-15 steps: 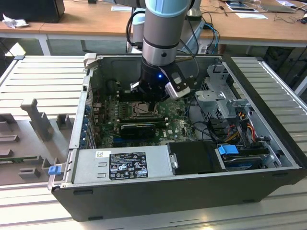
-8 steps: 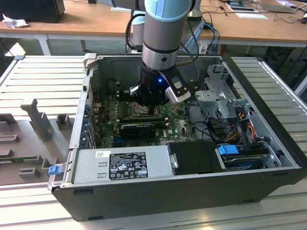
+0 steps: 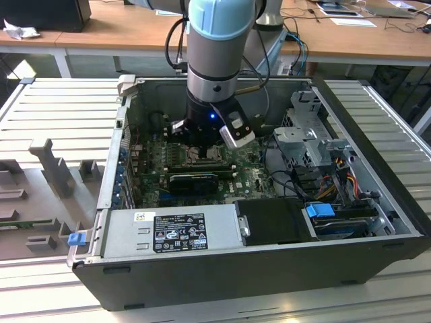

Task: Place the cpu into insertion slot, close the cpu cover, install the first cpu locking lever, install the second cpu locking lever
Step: 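Install the second cpu locking lever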

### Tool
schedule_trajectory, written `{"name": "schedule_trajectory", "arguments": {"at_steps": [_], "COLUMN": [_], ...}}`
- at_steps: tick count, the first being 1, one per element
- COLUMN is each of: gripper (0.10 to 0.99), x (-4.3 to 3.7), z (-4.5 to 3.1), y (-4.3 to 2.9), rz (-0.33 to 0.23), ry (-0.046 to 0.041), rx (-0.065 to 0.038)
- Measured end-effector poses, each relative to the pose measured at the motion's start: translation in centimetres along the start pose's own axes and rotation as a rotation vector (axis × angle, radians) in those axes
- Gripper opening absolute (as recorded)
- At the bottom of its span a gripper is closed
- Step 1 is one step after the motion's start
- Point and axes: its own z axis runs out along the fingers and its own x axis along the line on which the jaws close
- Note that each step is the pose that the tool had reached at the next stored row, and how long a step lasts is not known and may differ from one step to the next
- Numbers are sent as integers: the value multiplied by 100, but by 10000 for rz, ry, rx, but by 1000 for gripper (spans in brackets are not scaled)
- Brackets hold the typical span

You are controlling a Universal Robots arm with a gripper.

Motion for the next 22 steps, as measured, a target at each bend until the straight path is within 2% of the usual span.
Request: {"name": "schedule_trajectory", "arguments": {"at_steps": [3,8,10,11,12,15,16,20,21,22], "gripper": [106,106,106,106,106,106,106,106,106,106], "x": [40,42,47,72,92,111,145,223,246,274], "z": [46,154,201,239,239,236,239,254,258,268], "y": [-10,-29,-38,-71,-148,-179,-197,-226,-233,-241], "rz": [-200,-360,-447,-530,-560,-590,-609,-650,-661,-671], "ry": [34,56,68,78,55,24,20,12,6,-4], "rx": [-34,-84,-121,-180,-494,-901,-991,-1190,-1276,-1410]}}
